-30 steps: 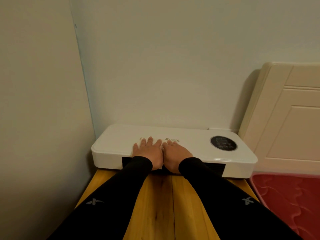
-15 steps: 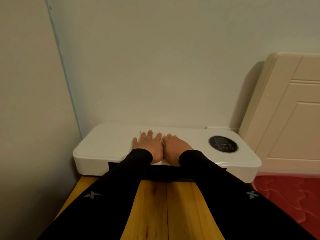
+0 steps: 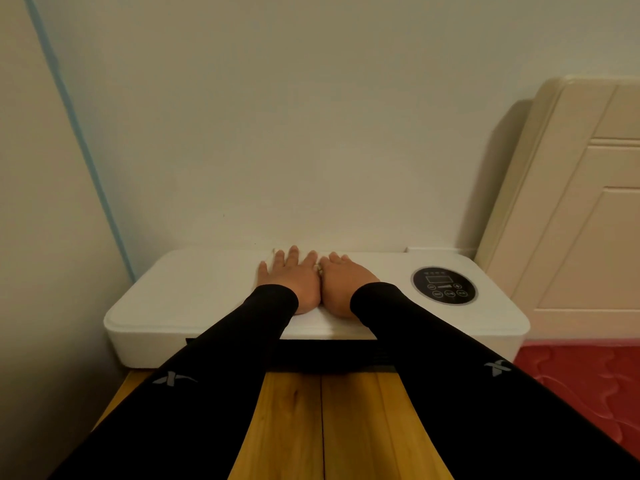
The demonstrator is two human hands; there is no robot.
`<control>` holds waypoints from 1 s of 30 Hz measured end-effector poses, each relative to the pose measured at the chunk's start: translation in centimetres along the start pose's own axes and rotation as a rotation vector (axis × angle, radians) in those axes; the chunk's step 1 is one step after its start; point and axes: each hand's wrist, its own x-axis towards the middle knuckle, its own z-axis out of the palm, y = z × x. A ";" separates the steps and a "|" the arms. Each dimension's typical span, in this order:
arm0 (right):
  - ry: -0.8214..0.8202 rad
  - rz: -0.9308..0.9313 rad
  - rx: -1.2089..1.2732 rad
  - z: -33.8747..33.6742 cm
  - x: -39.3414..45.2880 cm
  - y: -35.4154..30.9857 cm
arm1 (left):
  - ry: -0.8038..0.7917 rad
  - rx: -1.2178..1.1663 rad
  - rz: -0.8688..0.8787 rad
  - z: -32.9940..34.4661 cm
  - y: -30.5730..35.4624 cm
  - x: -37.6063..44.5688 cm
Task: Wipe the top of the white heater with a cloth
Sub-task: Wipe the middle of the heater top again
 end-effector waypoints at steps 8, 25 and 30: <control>0.023 0.001 0.017 -0.1 0.8 0.8 | 0.015 -0.007 0.002 0.1 0.4 1.2; 0.022 0.030 0.041 -0.5 -0.5 0.5 | 0.025 -0.023 0.016 0.0 0.6 0.3; 0.021 0.041 0.058 -0.4 -1.4 0.4 | 0.022 -0.037 0.014 0.1 0.8 -0.6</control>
